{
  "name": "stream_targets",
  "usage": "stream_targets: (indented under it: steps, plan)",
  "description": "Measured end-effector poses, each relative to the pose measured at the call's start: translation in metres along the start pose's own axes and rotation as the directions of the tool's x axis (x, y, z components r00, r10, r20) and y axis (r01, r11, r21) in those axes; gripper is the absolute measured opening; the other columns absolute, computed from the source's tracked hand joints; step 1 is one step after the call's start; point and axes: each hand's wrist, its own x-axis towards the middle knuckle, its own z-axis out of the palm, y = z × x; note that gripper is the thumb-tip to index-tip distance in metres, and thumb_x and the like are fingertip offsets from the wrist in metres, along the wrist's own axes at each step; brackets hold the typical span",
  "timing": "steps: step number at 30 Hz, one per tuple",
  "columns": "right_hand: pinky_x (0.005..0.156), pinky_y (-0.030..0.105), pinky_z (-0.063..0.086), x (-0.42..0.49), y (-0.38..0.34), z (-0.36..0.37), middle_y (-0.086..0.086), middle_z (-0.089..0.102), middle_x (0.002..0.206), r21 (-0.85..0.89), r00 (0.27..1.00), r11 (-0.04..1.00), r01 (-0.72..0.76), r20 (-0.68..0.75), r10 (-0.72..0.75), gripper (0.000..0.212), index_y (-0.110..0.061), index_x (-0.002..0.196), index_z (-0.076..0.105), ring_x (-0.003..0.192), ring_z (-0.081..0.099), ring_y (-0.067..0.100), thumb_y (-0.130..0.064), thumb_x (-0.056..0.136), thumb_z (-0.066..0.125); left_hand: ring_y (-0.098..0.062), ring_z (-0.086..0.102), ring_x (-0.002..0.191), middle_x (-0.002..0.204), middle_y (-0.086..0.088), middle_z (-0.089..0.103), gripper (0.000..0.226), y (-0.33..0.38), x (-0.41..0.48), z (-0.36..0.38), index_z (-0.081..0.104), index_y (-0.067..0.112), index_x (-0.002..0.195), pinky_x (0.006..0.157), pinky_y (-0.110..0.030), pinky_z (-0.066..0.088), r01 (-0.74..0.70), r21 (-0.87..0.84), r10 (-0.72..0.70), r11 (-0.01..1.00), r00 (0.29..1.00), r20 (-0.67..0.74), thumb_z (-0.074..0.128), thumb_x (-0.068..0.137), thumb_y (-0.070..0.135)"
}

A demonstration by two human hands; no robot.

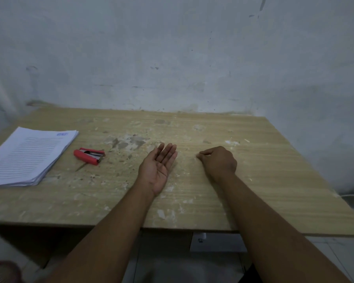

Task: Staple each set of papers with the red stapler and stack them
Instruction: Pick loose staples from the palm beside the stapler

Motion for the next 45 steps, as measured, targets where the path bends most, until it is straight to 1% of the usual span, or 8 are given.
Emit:
stream_targets:
  steps: [8, 16, 21, 28, 35, 38, 40, 45]
  plan:
    - [0.098, 0.038, 0.049, 0.005, -0.015, 0.011, -0.010, 0.080, 0.096, -0.022, 0.997, 0.999, -0.040, -0.059, 0.039, 0.018, -0.035, 0.091, 0.082, 0.100, 0.073, 0.022, -0.046, 0.094, 0.068, -0.034, 0.074, 0.111, 0.119, -0.026, 0.073, 0.033, 0.001, -0.002, -0.003, 0.058, -0.003, 0.133, 0.095, -0.043, 0.060, 0.016, 0.015, -0.016, 1.000, 1.000, 0.003, 0.046, 0.110, 0.017]
    - [0.105, 0.042, 0.044, -0.015, -0.030, 0.011, -0.009, 0.078, 0.102, 0.011, 0.995, 0.999, 0.039, 0.093, -0.040, 0.014, -0.031, 0.089, 0.075, 0.104, 0.069, 0.020, -0.030, 0.098, 0.064, -0.034, 0.069, 0.121, 0.126, -0.024, 0.071, 0.035, 0.000, 0.006, -0.007, 0.058, 0.000, 0.135, 0.115, -0.045, 0.046, 0.004, 0.111, 0.001, 0.994, 0.999, -0.048, 0.046, 0.111, 0.022]
    - [0.082, 0.035, 0.057, -0.053, -0.052, 0.021, -0.012, 0.074, 0.089, 0.285, 0.967, 0.927, 0.244, 0.002, -0.255, 0.010, -0.029, 0.095, 0.076, 0.081, 0.067, 0.008, -0.028, 0.099, 0.067, -0.036, 0.066, 0.126, 0.130, -0.025, 0.069, 0.046, 0.000, 0.008, -0.009, 0.055, 0.003, 0.142, 0.118, -0.046, 0.043, 0.024, 0.109, -0.018, 0.994, 0.999, -0.051, 0.040, 0.112, 0.035]
    - [0.080, 0.035, 0.051, -0.078, -0.075, 0.028, -0.002, 0.074, 0.093, 0.209, 0.876, 0.872, 0.443, 0.105, -0.471, 0.014, -0.027, 0.103, 0.077, 0.082, 0.063, 0.015, -0.028, 0.100, 0.064, -0.037, 0.063, 0.130, 0.138, -0.026, 0.064, 0.065, 0.003, 0.005, -0.014, 0.050, 0.004, 0.148, 0.125, -0.044, 0.031, 0.112, 0.043, -0.113, 0.993, 0.994, 0.006, 0.029, 0.110, 0.052]
    - [0.061, 0.017, 0.038, -0.084, -0.079, 0.012, -0.016, 0.061, 0.071, 0.313, 0.897, 0.851, 0.421, -0.004, -0.442, 0.010, -0.024, 0.082, 0.073, 0.065, 0.054, 0.000, -0.022, 0.087, 0.082, -0.036, 0.068, 0.122, 0.139, -0.025, 0.063, 0.069, 0.008, -0.004, -0.012, 0.053, -0.001, 0.144, 0.115, -0.041, 0.045, 0.119, -0.016, -0.117, 0.993, 0.990, 0.080, 0.025, 0.110, 0.053]
    - [0.070, 0.018, 0.041, -0.086, -0.084, 0.007, -0.012, 0.067, 0.086, 0.321, 0.888, 0.836, 0.446, -0.038, -0.459, 0.013, -0.016, 0.103, 0.080, 0.074, 0.056, 0.003, -0.015, 0.099, 0.068, -0.037, 0.068, 0.122, 0.139, -0.026, 0.063, 0.060, 0.014, -0.006, -0.013, 0.051, -0.002, 0.146, 0.106, -0.039, 0.053, 0.085, -0.089, -0.078, 0.992, 0.994, 0.078, 0.028, 0.112, 0.042]
    - [0.070, 0.010, 0.042, -0.087, -0.088, 0.005, -0.010, 0.070, 0.089, 0.372, 0.892, 0.819, 0.438, -0.069, -0.446, 0.017, -0.016, 0.109, 0.080, 0.074, 0.059, 0.000, -0.017, 0.103, 0.064, -0.039, 0.065, 0.126, 0.138, -0.026, 0.064, 0.056, 0.020, -0.010, -0.011, 0.052, -0.001, 0.145, 0.096, -0.043, 0.058, 0.056, -0.107, -0.048, 0.993, 0.996, 0.082, 0.028, 0.112, 0.036]
    - [0.058, 0.011, 0.037, -0.094, -0.103, 0.005, -0.011, 0.061, 0.062, 0.468, 0.903, 0.782, 0.412, -0.094, -0.420, 0.008, -0.019, 0.092, 0.083, 0.056, 0.052, 0.003, -0.017, 0.092, 0.076, -0.042, 0.063, 0.127, 0.138, -0.026, 0.064, 0.052, 0.044, -0.017, -0.005, 0.053, -0.001, 0.143, 0.116, -0.047, 0.044, 0.025, -0.097, -0.017, 0.995, 0.996, 0.082, 0.025, 0.108, 0.024]
